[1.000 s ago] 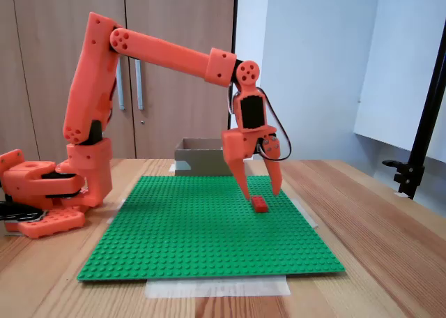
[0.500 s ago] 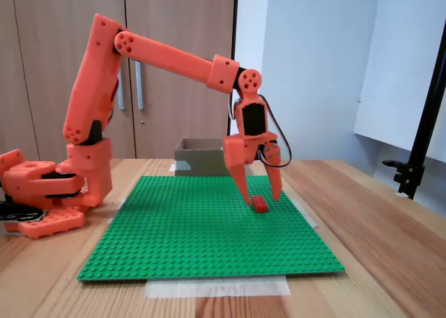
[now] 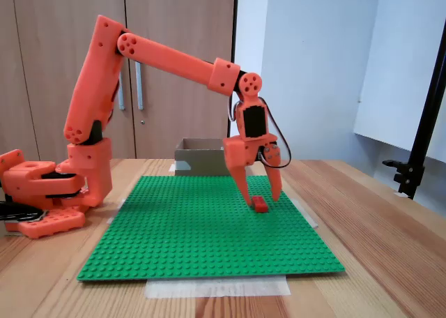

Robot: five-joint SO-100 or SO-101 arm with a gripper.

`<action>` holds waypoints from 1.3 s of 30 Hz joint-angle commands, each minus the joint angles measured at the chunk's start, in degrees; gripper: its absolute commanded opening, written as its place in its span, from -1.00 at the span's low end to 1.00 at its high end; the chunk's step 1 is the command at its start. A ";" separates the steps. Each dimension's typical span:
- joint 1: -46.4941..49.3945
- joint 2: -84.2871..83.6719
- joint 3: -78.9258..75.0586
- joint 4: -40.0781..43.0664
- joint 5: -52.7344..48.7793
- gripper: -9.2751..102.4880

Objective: Pick the red lego block and put it in the box.

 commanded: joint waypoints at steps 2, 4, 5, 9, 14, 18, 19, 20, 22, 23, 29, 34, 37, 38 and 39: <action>0.09 0.44 -2.55 -0.88 0.88 -0.38; 0.09 0.44 -2.29 -1.14 1.23 -0.38; 0.09 0.44 -2.29 -1.32 1.23 -0.38; 0.09 0.44 -2.29 -1.49 1.14 -0.38; 0.09 0.44 -1.93 -1.41 1.41 -0.40; 0.09 0.44 -1.67 -1.58 1.23 -0.42; 0.09 0.44 -1.58 -1.58 1.14 -0.43; 0.09 0.44 -1.58 -1.58 1.14 -0.44; 0.09 0.44 -1.49 -1.58 1.05 -0.45; 0.09 0.44 -1.49 -1.58 0.97 -0.46; 0.09 0.44 -1.32 -1.76 0.18 -0.53; 0.00 0.53 -1.32 -1.67 0.26 -0.56; 0.00 0.79 -1.32 -1.58 0.09 -0.60; 0.00 0.88 -1.32 -1.58 0.18 -0.61; 0.00 0.97 -1.32 -1.58 0.09 -0.62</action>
